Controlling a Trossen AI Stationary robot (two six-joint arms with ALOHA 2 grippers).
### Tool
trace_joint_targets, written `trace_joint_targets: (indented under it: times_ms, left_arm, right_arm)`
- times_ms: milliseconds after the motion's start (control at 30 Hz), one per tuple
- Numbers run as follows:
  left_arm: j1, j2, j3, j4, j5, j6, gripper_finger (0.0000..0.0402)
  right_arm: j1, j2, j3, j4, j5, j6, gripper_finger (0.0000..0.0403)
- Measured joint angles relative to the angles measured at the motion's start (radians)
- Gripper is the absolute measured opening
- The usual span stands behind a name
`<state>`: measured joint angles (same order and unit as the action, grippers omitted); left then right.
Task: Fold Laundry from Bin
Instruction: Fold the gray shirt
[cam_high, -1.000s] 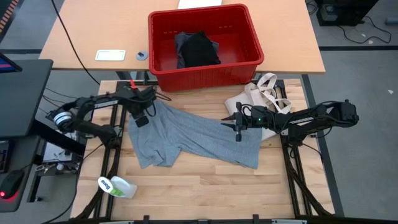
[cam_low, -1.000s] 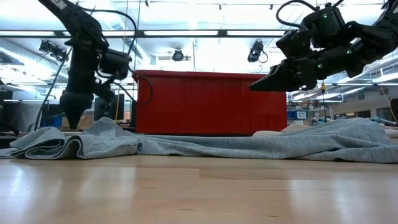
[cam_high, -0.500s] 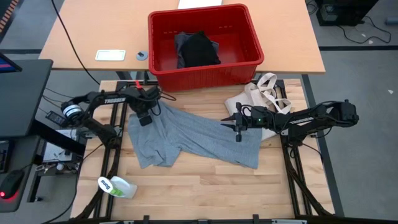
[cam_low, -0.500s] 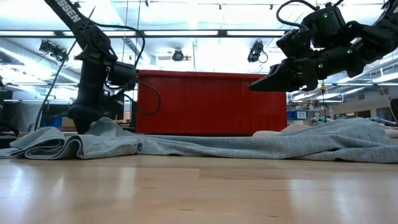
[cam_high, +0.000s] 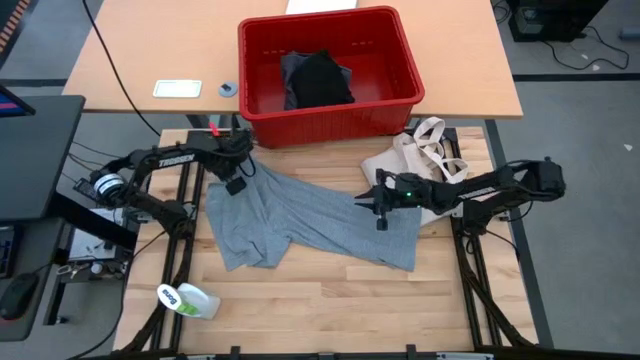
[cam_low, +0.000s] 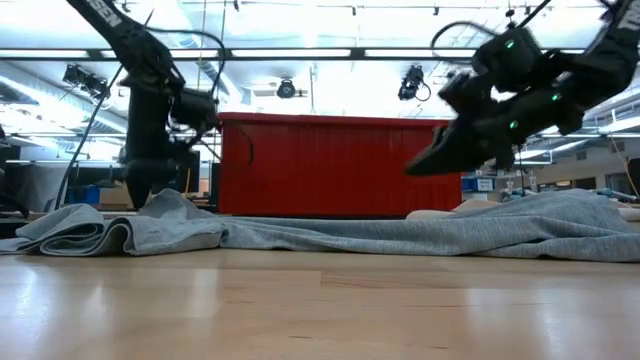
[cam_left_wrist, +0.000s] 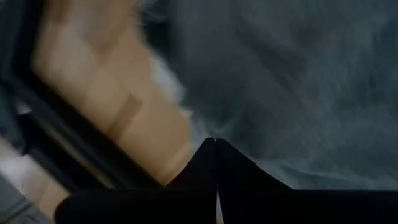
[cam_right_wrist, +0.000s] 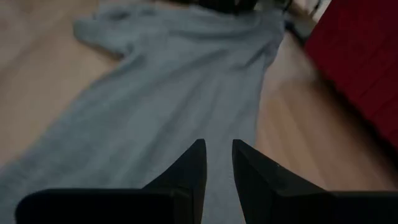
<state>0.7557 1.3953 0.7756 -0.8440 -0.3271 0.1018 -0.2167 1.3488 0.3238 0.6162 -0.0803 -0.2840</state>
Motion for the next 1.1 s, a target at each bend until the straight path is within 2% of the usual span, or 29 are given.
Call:
trace_joint_targets:
  times_ms: [267, 333, 433, 500, 700, 800, 967, 1100]
  left_arm:
    - [0.098, -0.086, 0.108, -0.267, -0.111, -0.210, 0.0001]
    - [0.100, -0.092, 0.110, -0.260, -0.032, -0.209, 0.0001]
    - [0.078, -0.092, 0.105, -0.252, 0.186, -0.131, 0.0008]
    - [0.047, -0.092, 0.090, -0.248, 0.213, -0.109, 0.0016]
    - [-0.082, -0.068, -0.030, -0.154, 0.220, -0.076, 0.0034]
    - [-0.122, -0.015, -0.028, -0.144, 0.210, -0.078, 0.0034]
    - [-0.143, 0.062, -0.027, -0.127, 0.128, -0.109, 0.0024]
    - [-0.125, 0.121, -0.027, -0.128, 0.075, -0.131, 0.0017]
  right_arm:
    - [-0.003, 0.235, 0.090, -0.003, -0.026, -0.019, 0.0077]
    - [0.002, 0.280, 0.113, -0.005, -0.038, -0.024, 0.0077]
    - [0.008, 0.319, 0.142, -0.005, -0.032, -0.025, 0.0077]
    - [0.011, 0.331, 0.157, -0.012, -0.032, -0.023, 0.0077]
    - [0.023, 0.332, 0.171, -0.025, -0.051, -0.023, 0.0077]
    - [0.023, 0.332, 0.171, -0.027, -0.048, -0.022, 0.0077]
    - [0.023, 0.332, 0.171, -0.051, -0.045, -0.012, 0.0077]
    - [0.023, 0.332, 0.171, -0.136, -0.069, -0.005, 0.0077]
